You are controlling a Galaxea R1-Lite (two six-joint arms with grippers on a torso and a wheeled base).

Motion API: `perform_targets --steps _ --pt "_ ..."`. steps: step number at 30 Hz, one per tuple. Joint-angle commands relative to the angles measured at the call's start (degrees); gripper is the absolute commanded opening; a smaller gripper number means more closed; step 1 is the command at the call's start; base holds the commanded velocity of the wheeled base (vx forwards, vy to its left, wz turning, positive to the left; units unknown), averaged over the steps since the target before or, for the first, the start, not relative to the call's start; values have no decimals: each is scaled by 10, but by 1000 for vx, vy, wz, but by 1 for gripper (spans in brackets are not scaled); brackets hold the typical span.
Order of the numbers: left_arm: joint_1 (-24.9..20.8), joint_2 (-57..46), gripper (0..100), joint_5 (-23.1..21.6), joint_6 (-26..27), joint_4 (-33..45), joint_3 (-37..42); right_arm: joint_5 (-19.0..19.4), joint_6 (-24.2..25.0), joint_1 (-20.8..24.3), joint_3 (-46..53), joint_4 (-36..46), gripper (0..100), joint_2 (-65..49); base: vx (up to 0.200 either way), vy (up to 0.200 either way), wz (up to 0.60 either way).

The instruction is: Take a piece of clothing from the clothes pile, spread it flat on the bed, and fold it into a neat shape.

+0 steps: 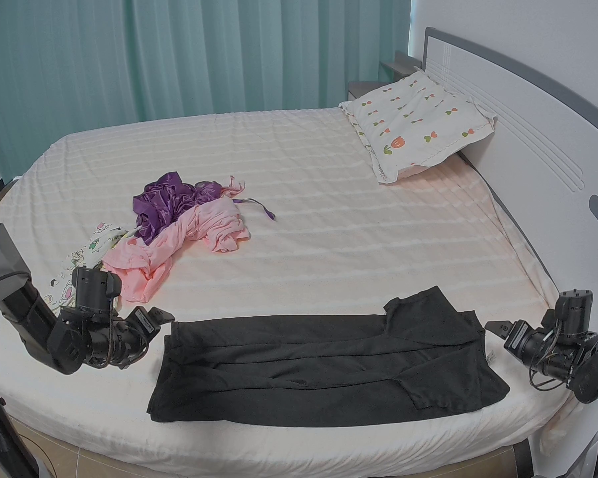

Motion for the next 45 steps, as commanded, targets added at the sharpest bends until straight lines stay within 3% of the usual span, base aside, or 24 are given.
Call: perform_targets --steps 1,5,10,19,20,28,38,45 --pt "-14 81 100 -4 -3 -1 -78 3 -30 -1 -79 39 100 13 0 0 0" --pt "-20 132 100 2 -2 1 -149 11 -23 5 -149 110 100 16 0 0 0" --pt "-20 153 100 2 -3 -4 -174 48 -5 4 -147 109 100 27 0 0 0" --pt "-20 169 100 5 -2 -6 -178 50 -4 4 -138 108 100 44 0 0 0" --pt "-20 174 0 8 -2 -6 -181 50 -4 4 -137 108 100 45 0 0 0" --pt "-20 199 0 52 -1 -26 -191 50 -5 6 -136 108 100 54 0 0 0" --pt "-13 184 0 66 -8 -26 -177 48 -5 6 -135 107 100 57 0 0 0" --pt "7 181 0 74 -43 -52 -166 46 -5 6 -130 106 100 56 0 0 0"
